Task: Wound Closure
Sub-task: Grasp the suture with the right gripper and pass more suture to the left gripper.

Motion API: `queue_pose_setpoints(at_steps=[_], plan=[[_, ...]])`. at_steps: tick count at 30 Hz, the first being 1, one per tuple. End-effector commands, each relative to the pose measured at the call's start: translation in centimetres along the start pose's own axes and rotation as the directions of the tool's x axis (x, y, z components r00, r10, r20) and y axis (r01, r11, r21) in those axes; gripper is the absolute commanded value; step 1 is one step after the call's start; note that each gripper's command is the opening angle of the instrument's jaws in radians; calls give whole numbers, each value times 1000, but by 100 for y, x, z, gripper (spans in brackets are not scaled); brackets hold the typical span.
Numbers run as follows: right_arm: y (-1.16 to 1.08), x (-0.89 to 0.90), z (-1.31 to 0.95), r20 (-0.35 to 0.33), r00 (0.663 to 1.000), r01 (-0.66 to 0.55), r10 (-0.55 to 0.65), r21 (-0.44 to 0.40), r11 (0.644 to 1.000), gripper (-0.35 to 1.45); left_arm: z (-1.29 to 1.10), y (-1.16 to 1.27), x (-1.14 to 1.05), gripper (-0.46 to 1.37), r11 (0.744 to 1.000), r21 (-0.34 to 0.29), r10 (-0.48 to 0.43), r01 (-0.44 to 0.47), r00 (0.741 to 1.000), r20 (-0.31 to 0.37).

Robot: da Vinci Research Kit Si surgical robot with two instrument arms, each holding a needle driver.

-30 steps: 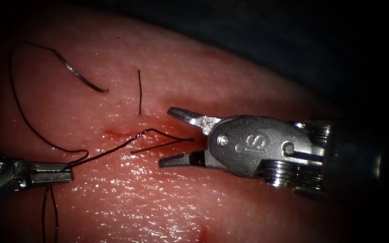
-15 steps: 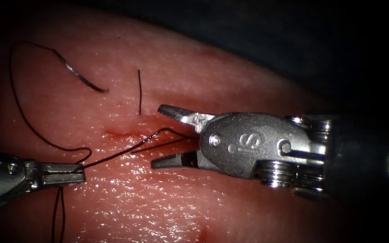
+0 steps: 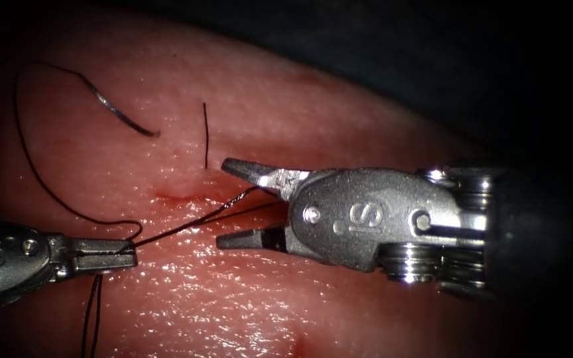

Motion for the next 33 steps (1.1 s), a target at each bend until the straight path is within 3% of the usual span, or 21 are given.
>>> queue_pose_setpoints(at_steps=[1, 8, 13, 16, 17, 18, 19, 24, 29, 33], plan=[[0, 0, 1, 6, 1000, 15, -15, 2, 1000, -35, -1, 0, 1, -35, 1000, -4, 7, -7, 1000, 1], [-5, 2, 1, 30, 999, 17, -17, 26, 1000, -35, -4, 1, 5, -35, 1000, -8, 13, -13, 1000, 2], [-7, 3, 0, 41, 996, -77, 76, 36, 996, -35, -4, 1, 7, -35, 1000, -8, 11, -11, 1000, 2], [-6, 2, 0, 38, 996, -77, 76, 38, 996, -35, -3, 0, 8, 50, 1000, -6, 9, -9, 1000, -3], [-6, 1, 0, 38, 996, -77, 75, 38, 996, -35, -3, 0, 8, 103, 1000, -4, 7, -7, 1000, -9], [-5, 0, 0, 40, 996, -76, 74, 41, 996, -35, -3, 0, 9, 126, 1000, -4, 6, -7, 1000, -9], [-5, -1, 0, 38, 997, -76, 74, 43, 996, -35, -4, 1, 9, 133, 1000, -4, 0, 0, 1000, -9], [-2, -5, -2, 36, 997, -73, 71, 47, 996, -35, -14, 6, 8, 136, 998, -21, 59, -59, 998, -7], [-1, -9, -7, 21, 997, -69, 68, 45, 997, -35, -35, 9, 5, 136, 997, -42, 67, -67, 998, -2], [1, -10, -10, 13, 998, -69, 69, 40, 997, -35, -44, 17, 14, 133, 997, -30, 65, -65, 998, 1]])
